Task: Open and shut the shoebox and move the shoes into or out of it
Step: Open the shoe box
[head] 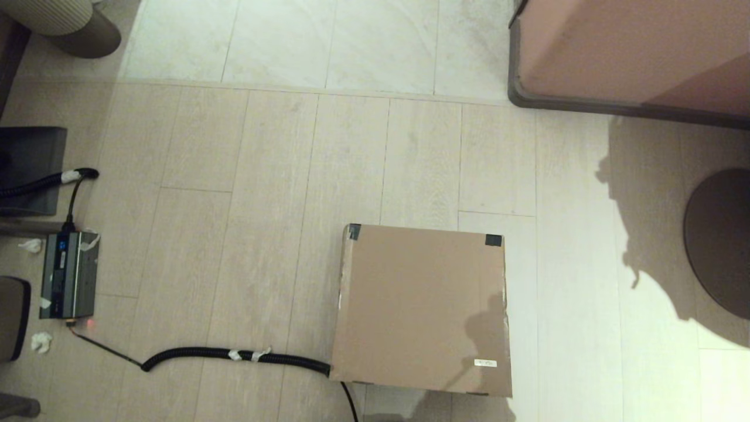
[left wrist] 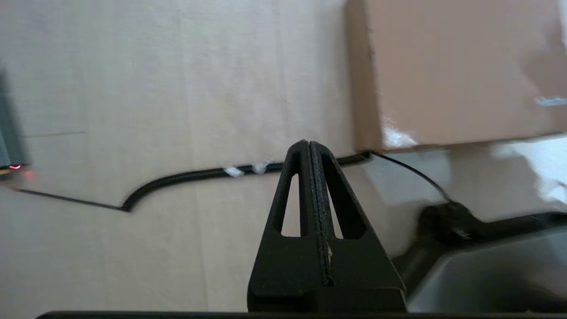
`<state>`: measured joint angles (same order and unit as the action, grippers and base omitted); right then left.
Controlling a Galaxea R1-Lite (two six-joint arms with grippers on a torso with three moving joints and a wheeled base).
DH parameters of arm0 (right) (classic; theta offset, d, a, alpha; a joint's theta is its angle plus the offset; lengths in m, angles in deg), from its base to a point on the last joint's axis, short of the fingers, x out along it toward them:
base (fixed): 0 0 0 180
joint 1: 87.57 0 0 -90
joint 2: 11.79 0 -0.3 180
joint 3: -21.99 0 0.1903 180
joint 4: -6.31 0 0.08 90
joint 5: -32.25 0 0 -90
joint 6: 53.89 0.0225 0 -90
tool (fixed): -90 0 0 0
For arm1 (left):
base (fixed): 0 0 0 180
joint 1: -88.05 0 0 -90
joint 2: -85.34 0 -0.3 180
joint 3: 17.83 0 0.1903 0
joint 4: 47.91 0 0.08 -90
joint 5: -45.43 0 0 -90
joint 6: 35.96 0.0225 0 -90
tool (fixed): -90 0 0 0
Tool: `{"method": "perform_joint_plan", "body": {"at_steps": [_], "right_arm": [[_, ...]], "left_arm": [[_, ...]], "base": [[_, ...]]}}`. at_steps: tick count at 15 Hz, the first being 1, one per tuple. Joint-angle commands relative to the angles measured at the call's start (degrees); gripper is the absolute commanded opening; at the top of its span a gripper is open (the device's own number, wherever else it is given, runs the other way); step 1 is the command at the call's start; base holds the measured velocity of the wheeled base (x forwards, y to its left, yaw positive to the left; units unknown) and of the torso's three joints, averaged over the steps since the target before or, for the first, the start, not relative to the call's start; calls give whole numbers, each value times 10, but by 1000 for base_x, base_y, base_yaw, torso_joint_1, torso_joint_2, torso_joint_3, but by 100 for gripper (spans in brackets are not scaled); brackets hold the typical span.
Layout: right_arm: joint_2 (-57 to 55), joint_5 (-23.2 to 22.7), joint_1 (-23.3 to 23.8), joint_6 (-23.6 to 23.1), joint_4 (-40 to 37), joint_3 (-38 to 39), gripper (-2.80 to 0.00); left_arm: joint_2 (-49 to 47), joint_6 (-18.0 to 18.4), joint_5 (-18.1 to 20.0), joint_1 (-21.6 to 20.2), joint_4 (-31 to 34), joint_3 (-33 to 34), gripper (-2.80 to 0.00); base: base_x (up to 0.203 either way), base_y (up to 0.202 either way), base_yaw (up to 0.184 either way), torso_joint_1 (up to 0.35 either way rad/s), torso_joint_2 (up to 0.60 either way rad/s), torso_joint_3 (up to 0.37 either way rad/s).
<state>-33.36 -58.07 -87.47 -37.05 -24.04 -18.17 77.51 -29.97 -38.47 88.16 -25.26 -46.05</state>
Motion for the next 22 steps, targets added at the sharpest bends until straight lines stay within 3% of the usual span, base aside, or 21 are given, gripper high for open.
{"method": "perform_joint_plan", "body": {"at_steps": [1, 4, 6, 9, 12, 14, 18, 20, 22], "right_arm": [[-166, -14, -1, 14, 10, -35, -280], [-329, -101, -1, 33, 62, -51, -280], [-439, -144, -1, 39, 129, -48, -280], [-597, -185, -1, 43, 294, -29, -280], [-756, -215, -1, 44, 500, -2, -280], [-854, -229, -1, 44, 621, 12, -280], [-1025, -238, -5, 45, 815, 29, -280], [-1093, -238, -10, 46, 903, 43, -280], [-1144, -237, -28, 45, 939, 55, -280]], "left_arm": [[-85, -12, 14, 2, 5, -37, -280], [-260, -113, 114, 12, -3, -84, -280], [-401, -180, 197, 16, -56, -100, -280], [-610, -228, 269, 24, -197, -103, -280], [-804, -250, 299, 42, -366, -106, -280], [-903, -258, 300, 69, -459, -114, -280], [-1050, -270, 228, 133, -591, -158, -280], [-1079, -279, 195, 164, -616, -187, -280], [-1097, -295, 169, 176, -618, -216, -280]], "base": [[0, 0, 0, 0, 0, 0], [0, 0, 0, 0, 0, 0], [0, 0, 0, 0, 0, 0], [0, 0, 0, 0, 0, 0], [0, 0, 0, 0, 0, 0], [0, 0, 0, 0, 0, 0], [0, 0, 0, 0, 0, 0], [0, 0, 0, 0, 0, 0], [0, 0, 0, 0, 0, 0]]}}
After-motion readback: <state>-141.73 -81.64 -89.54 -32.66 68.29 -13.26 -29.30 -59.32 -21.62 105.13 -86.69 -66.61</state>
